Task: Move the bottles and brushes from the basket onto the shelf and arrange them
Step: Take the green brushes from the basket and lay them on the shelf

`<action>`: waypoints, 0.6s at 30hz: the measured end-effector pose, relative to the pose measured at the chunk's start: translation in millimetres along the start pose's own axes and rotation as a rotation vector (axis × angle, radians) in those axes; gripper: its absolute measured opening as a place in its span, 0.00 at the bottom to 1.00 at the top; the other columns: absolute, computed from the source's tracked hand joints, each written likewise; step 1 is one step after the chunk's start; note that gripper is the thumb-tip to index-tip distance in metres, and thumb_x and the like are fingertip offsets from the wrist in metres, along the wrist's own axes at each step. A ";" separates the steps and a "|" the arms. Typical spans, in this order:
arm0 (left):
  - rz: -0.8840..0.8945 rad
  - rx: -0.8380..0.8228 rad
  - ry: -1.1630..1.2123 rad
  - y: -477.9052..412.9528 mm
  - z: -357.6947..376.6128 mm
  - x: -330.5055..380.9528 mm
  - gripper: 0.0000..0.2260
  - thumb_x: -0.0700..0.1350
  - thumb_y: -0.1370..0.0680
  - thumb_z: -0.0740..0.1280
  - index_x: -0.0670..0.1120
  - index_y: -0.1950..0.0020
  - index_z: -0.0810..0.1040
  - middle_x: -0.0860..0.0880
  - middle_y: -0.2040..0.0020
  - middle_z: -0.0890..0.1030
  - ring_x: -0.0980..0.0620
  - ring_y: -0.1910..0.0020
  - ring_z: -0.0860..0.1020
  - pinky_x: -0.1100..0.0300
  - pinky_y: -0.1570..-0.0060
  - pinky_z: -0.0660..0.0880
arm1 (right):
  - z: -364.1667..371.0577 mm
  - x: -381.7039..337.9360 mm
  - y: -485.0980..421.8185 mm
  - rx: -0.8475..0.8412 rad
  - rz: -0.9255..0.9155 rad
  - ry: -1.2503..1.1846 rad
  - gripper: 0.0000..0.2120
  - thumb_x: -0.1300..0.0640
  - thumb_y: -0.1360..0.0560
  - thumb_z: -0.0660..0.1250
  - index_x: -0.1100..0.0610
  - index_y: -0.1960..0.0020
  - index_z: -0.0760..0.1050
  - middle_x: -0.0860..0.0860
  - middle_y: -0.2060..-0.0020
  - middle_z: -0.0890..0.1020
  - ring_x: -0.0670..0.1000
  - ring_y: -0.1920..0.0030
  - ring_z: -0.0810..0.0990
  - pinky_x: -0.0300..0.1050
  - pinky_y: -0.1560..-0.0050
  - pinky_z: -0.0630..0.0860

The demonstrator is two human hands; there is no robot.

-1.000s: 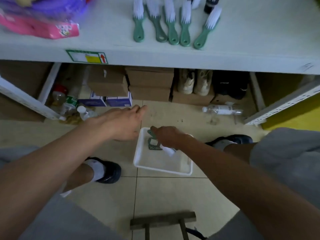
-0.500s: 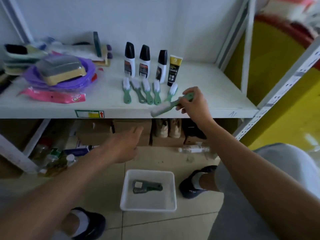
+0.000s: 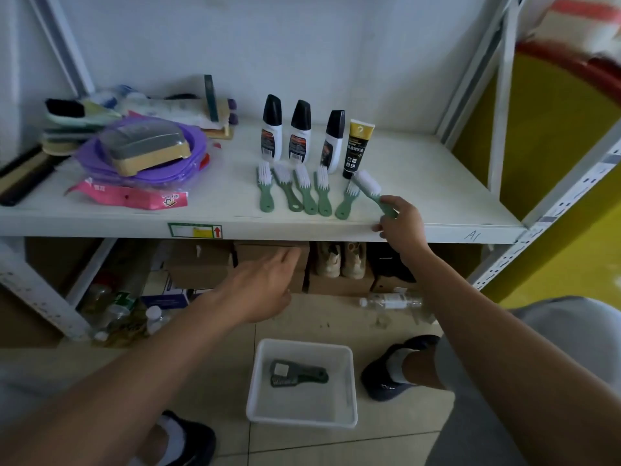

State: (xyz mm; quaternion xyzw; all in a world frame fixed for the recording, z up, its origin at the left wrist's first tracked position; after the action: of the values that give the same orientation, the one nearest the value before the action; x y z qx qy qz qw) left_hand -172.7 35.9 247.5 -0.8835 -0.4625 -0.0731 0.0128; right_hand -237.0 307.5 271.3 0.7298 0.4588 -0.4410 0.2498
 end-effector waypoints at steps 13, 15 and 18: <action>0.003 -0.011 -0.013 6.3 2.8 -0.7 0.34 0.49 0.19 0.64 0.48 0.19 0.48 0.48 0.24 0.64 0.47 0.36 0.75 0.55 0.53 0.70 | 13.9 -19.6 -22.0 -0.131 -0.033 0.912 0.14 0.58 0.22 0.56 0.58 0.39 0.74 0.55 0.51 0.80 0.57 0.51 0.81 0.47 0.56 0.75; 0.007 -0.004 -0.031 6.5 1.9 -1.9 0.35 0.50 0.19 0.63 0.47 0.18 0.47 0.47 0.23 0.64 0.47 0.36 0.74 0.54 0.52 0.70 | 13.0 -24.0 -22.0 -0.103 -0.034 0.900 0.14 0.53 0.21 0.57 0.58 0.40 0.75 0.53 0.53 0.79 0.55 0.54 0.80 0.46 0.57 0.75; -0.021 0.009 -0.039 5.4 -1.3 -5.4 0.35 0.50 0.19 0.64 0.47 0.18 0.47 0.47 0.23 0.64 0.46 0.36 0.74 0.52 0.50 0.73 | 13.1 -44.2 -6.5 0.019 -0.236 0.913 0.14 0.54 0.22 0.59 0.57 0.40 0.72 0.54 0.49 0.79 0.57 0.55 0.80 0.47 0.59 0.72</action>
State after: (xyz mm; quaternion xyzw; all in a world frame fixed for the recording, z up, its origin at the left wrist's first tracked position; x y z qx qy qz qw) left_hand -171.4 28.3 248.2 -0.8797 -0.4724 -0.0539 0.0068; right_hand -256.6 280.5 303.8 0.7942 0.5975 -0.1048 -0.0361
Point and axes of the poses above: each hand's wrist, its own y-axis away from the middle knuckle, its own z-axis out of the palm, x = y × z, the point moved 10 cm from there along -y, towards the middle knuckle
